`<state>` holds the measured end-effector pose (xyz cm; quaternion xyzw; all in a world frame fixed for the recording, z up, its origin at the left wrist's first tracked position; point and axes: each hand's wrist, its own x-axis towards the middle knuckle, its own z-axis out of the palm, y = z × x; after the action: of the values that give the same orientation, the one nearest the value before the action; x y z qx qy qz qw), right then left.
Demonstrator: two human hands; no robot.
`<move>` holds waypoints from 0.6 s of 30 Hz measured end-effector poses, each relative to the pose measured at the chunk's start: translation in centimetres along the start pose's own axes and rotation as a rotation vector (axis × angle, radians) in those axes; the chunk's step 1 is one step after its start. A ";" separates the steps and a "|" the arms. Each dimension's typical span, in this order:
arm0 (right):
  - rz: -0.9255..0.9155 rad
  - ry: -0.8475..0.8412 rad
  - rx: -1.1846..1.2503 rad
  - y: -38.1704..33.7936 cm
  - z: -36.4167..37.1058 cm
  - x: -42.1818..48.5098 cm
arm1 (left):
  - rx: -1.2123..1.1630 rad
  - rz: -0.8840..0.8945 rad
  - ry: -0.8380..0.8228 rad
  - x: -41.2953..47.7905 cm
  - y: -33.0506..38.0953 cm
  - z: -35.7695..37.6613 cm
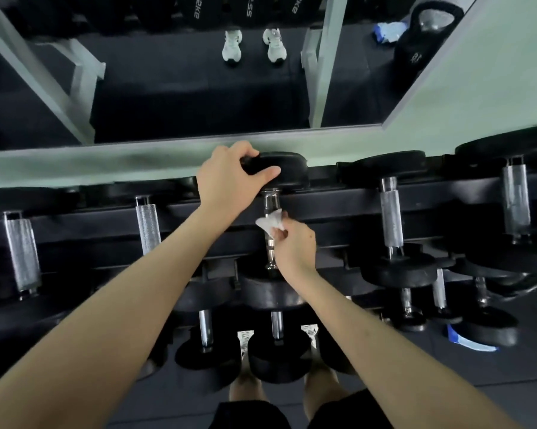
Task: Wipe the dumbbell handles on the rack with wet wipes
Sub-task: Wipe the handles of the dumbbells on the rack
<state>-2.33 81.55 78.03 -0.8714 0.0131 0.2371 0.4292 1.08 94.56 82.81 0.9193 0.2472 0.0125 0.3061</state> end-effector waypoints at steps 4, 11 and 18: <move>0.087 0.029 0.041 -0.9 0.6 2.6 | 0.059 -0.043 -0.069 1.6 0.8 -0.6; 0.072 0.118 0.105 -1.5 1.5 2.5 | 0.081 -0.059 -0.135 2.5 1.2 -1.1; 0.028 0.180 0.056 -1.6 2.2 3.8 | 0.070 -0.012 -0.112 2.0 0.9 -0.8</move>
<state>0.51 84.96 76.47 -0.8766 0.0706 0.1632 0.4471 3.10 95.29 83.71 0.9272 0.2354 -0.0495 0.2873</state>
